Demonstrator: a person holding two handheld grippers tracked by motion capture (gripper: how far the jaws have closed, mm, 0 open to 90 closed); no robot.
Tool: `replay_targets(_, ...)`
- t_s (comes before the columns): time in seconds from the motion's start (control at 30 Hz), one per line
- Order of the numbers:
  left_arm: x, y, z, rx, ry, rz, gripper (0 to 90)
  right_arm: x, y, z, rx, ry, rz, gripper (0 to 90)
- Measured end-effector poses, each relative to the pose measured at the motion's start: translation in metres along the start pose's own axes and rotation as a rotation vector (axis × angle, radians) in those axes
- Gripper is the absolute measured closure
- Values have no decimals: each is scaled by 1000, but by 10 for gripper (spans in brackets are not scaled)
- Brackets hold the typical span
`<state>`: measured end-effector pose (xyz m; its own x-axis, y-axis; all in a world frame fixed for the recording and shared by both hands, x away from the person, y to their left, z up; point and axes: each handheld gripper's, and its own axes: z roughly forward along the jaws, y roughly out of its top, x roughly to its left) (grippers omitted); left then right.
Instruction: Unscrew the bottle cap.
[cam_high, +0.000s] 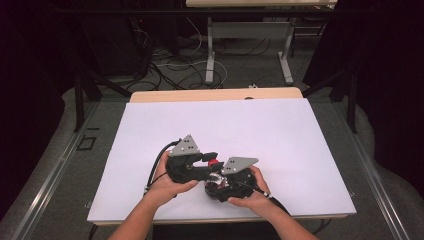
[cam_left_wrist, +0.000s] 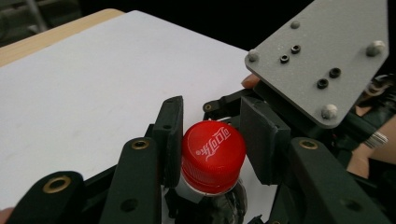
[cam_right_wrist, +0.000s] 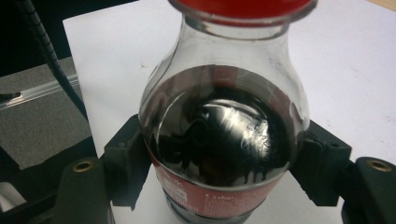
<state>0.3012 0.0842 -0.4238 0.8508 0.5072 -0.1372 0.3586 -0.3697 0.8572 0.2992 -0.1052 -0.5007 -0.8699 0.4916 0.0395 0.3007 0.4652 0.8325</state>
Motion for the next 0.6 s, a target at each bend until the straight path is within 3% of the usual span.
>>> replay_targets(0.13, -15, 1, 4, -13, 154, -78, 619, -1, 0, 0, 16, -13, 9, 292)
replay_targets(0.27, -27, 3, 7, 1, 234, -92, 619, -1, -1, 0, 15, -26, 12, 291)
replay_targets(0.37, -28, 5, 7, 6, 234, -91, 618, -1, -1, 0, -1, -28, 9, 291)
replay_targets(0.43, -25, 7, 6, 24, 196, -90, 613, -1, -1, -1, -4, -19, 7, 291)
replay_targets(0.5, -20, 7, 4, 10, 139, -78, 542, -1, -1, -1, -1, -22, 9, 291)
replay_targets(0.6, -13, 9, -1, -13, 100, -54, 469, -2, -1, -1, 2, -24, 21, 291)
